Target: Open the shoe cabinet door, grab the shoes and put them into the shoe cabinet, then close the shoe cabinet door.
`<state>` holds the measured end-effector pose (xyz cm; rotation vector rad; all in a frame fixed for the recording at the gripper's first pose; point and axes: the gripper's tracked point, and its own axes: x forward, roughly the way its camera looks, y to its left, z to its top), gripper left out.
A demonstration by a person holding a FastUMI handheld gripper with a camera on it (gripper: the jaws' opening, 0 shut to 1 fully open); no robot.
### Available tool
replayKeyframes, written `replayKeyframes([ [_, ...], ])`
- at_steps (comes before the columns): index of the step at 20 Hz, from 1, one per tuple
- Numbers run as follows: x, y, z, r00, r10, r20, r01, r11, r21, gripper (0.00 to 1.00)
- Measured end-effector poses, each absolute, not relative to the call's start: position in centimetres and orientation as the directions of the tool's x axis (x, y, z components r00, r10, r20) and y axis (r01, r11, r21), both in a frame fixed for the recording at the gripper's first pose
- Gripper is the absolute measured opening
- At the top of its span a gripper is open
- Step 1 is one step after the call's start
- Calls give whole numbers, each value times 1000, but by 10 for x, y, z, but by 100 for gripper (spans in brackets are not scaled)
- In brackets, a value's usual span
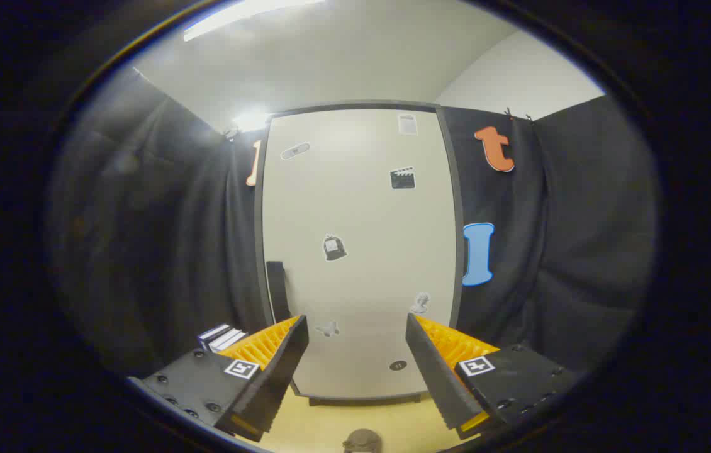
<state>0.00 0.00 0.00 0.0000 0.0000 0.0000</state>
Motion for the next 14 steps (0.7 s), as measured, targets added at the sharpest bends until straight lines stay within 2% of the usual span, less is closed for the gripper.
replayKeyframes([
  [14, 52, 46, -24, 998, -59, -16, 59, 998, -2, 99],
])
